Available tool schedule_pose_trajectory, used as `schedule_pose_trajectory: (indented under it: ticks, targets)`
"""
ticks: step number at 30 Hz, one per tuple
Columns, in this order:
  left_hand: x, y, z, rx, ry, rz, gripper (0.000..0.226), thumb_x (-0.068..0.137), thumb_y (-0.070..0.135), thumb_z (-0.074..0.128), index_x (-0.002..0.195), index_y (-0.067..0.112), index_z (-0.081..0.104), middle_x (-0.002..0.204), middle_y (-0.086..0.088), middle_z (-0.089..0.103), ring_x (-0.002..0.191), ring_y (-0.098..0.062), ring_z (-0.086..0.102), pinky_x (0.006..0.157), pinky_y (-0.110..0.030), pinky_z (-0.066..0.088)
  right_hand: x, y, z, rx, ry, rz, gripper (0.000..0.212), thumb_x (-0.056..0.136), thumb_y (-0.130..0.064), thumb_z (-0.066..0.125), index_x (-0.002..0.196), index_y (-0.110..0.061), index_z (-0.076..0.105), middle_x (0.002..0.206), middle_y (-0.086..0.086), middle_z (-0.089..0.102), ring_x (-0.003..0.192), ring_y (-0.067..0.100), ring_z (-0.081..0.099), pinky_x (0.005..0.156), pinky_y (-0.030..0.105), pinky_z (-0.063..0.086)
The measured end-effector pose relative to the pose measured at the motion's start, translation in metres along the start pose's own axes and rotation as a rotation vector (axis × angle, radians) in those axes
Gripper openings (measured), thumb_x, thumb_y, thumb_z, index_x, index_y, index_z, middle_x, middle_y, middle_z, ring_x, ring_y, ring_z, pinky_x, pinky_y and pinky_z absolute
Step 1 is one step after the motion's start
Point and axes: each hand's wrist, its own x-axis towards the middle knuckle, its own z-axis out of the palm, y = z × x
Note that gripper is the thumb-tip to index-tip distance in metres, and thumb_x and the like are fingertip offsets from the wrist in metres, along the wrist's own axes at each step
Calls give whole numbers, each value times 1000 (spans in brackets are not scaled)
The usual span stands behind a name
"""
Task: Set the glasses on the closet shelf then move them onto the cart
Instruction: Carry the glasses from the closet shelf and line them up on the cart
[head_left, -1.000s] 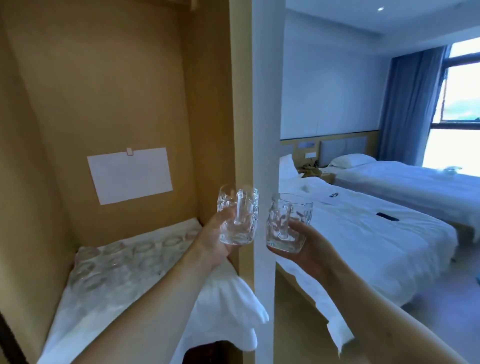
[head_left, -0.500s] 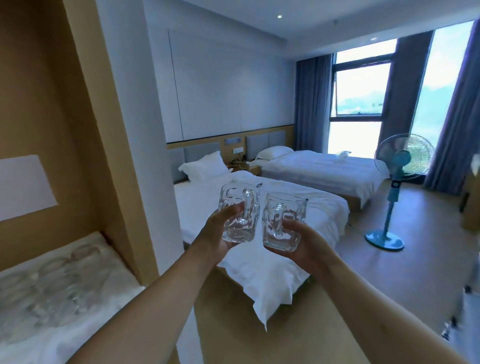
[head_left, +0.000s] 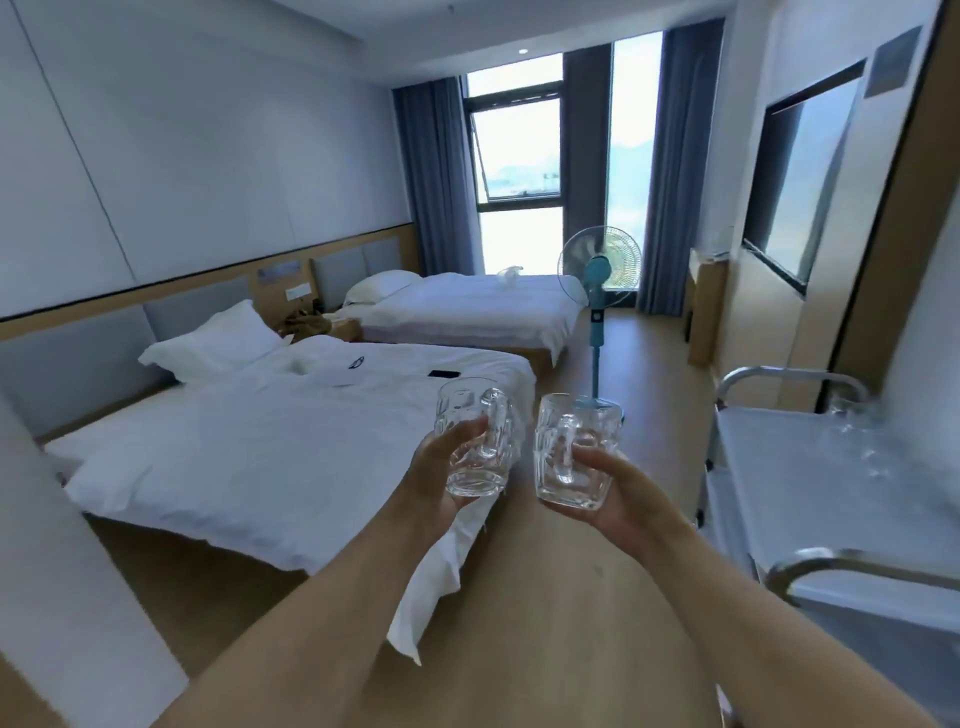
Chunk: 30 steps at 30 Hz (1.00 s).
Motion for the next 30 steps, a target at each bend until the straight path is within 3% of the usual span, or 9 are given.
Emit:
schedule_pose_trajectory:
  ticks: [2,5,10,13,16,21,26,28,30]
  targets:
    - [29,-7,17,-5,-66,-20,85,64,43,90,135,6,61,129,-23,65,109,-35,68,92,-45,57,5,-9,-20,-1,65,-19,90,34,-27,102,117,-16,67,110,12,73,97,31,73,88,54,58]
    - [69,-12,39,-4,-153,-24,94,52,40,94,133,4,62,123,-26,66,96,-34,68,74,-38,60,13,-23,-46,-25,183,-54,101,34,-27,101,126,-16,62,114,11,70,100,30,71,88,55,57]
    - [139,-16,69,-36,-289,-109,87,55,34,90,133,8,60,108,-17,72,82,-28,70,71,-37,60,33,-43,-79,-41,349,-119,119,37,-26,101,143,-12,50,125,14,66,111,34,66,93,57,55]
    - [176,-19,85,-33,-363,-159,89,53,34,92,133,10,61,114,-15,72,86,-27,71,72,-38,60,44,-51,-91,-56,393,-152,112,37,-27,101,138,-12,55,122,14,67,111,35,66,96,57,53]
    - [208,-23,97,-32,-445,-194,90,54,32,92,135,12,60,118,-15,71,91,-28,72,70,-38,59,57,-55,-106,-46,448,-187,89,39,-27,102,120,-17,67,117,14,69,106,35,69,98,60,51]
    - [248,-28,112,-30,-553,-268,91,54,33,93,136,12,59,120,-15,71,89,-27,71,72,-38,58,64,-57,-119,-91,545,-197,64,51,-21,93,111,-17,68,109,11,72,101,32,71,102,64,47]
    - [279,-36,128,-59,-614,-327,80,63,28,89,136,10,59,113,-14,71,83,-27,70,68,-37,59,72,-57,-133,-94,652,-187,68,55,-21,90,119,-15,65,118,14,70,109,35,69,100,62,50]
    - [288,-40,134,-48,-636,-329,79,64,29,88,135,9,60,114,-14,70,85,-27,69,72,-39,60,76,-60,-139,-96,664,-192,61,54,-20,89,111,-16,68,114,13,71,106,34,70,97,61,52]
    - [299,-44,140,-34,-665,-326,77,63,30,88,132,10,63,114,-15,69,88,-28,68,77,-41,59,80,-62,-147,-91,688,-199,68,54,-21,90,117,-16,64,116,13,70,108,35,69,93,58,55]
